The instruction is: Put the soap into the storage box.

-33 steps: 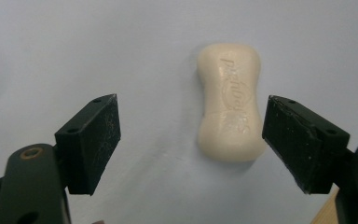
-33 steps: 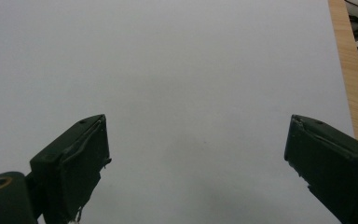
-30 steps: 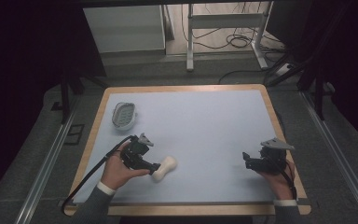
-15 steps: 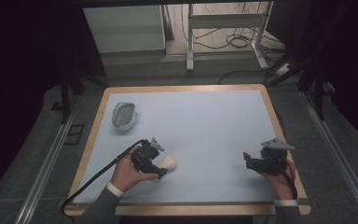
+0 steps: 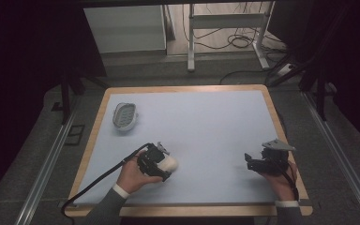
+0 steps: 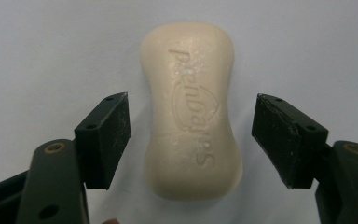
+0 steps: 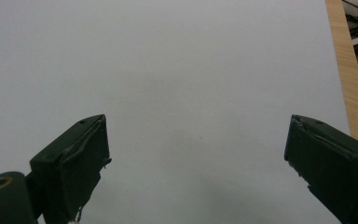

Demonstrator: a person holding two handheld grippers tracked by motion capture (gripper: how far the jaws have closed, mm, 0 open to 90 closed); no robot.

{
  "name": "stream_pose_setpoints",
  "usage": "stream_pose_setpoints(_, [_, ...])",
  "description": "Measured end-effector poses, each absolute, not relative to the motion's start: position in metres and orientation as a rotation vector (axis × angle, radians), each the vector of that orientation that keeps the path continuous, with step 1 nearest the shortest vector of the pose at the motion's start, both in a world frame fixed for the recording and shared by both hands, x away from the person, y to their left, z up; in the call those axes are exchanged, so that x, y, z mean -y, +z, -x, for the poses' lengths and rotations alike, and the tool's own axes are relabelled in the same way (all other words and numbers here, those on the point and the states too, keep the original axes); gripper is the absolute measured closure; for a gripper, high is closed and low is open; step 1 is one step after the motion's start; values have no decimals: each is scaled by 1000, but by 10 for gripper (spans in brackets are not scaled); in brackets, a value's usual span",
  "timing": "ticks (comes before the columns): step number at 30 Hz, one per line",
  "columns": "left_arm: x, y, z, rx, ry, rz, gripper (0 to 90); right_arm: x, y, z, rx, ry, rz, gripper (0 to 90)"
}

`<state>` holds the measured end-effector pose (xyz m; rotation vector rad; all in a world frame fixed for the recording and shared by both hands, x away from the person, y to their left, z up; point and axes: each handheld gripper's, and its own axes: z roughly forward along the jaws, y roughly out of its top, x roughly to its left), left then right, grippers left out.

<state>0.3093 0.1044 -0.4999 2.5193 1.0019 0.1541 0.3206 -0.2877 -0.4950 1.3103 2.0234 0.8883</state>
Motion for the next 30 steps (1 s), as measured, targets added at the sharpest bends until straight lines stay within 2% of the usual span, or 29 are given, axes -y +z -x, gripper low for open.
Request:
stream_pose_setpoints(17, [-100,-508,-312,-1022,143,-2525,410,289,-496,-321,-2019,882,-1317,63])
stream_pose_setpoints(21, [-100,-509,-311,-1031,160,-2521,476,289,-495,-321,-2015,878,-1316,63])
stream_pose_setpoints(30, [-102,-508,-312,-1005,169,-2530,494,291,-494,-320,-2009,883,-1316,63])
